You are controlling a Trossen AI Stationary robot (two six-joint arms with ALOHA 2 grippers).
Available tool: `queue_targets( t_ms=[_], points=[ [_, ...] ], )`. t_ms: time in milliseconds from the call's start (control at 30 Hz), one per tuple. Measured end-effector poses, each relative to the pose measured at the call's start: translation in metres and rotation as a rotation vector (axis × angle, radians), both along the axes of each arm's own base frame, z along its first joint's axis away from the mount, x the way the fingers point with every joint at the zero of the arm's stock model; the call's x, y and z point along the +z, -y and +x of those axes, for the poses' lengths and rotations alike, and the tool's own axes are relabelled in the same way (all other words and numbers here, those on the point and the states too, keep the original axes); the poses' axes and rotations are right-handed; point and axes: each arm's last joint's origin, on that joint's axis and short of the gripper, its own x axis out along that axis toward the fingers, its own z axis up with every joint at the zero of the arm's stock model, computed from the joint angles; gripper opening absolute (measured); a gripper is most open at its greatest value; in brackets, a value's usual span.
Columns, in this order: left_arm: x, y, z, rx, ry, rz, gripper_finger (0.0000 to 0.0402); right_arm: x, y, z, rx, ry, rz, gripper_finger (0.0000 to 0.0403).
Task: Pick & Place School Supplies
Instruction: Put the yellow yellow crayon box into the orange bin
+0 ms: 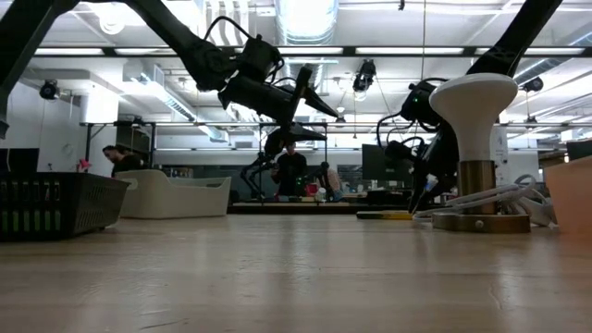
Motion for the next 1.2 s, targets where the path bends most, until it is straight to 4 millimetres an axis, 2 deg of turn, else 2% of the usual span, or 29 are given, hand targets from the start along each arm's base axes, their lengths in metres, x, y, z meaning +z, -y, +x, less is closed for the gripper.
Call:
queue_targets(
  t_ms=[167, 400, 800, 1000, 1200],
  points=[
    [0.000, 0.000, 0.000, 0.000, 0.000, 0.001, 0.0252, 0.005, 0.001, 0.002, 0.053, 0.000, -0.048, 0.0008],
    [0.000, -0.001, 0.000, 0.002, -0.001, 0.001, 0.0252, 0.032, 0.007, 0.008, 0.086, 0.050, -0.161, 0.0008],
    [0.000, -0.008, -0.005, -0.058, -0.033, 0.223, 0.0252, 0.101, 0.009, 0.011, 0.165, 0.136, -0.337, 0.0008],
    [0.001, -0.008, -0.006, -0.169, -0.003, 0.243, 0.0252, 0.136, 0.000, 0.000, 0.220, 0.109, -0.319, 0.0008],
    [0.006, -0.006, -0.008, -0.262, 0.023, 0.334, 0.0252, 0.176, -0.011, -0.014, 0.270, 0.054, -0.312, 0.0008]
  ],
)
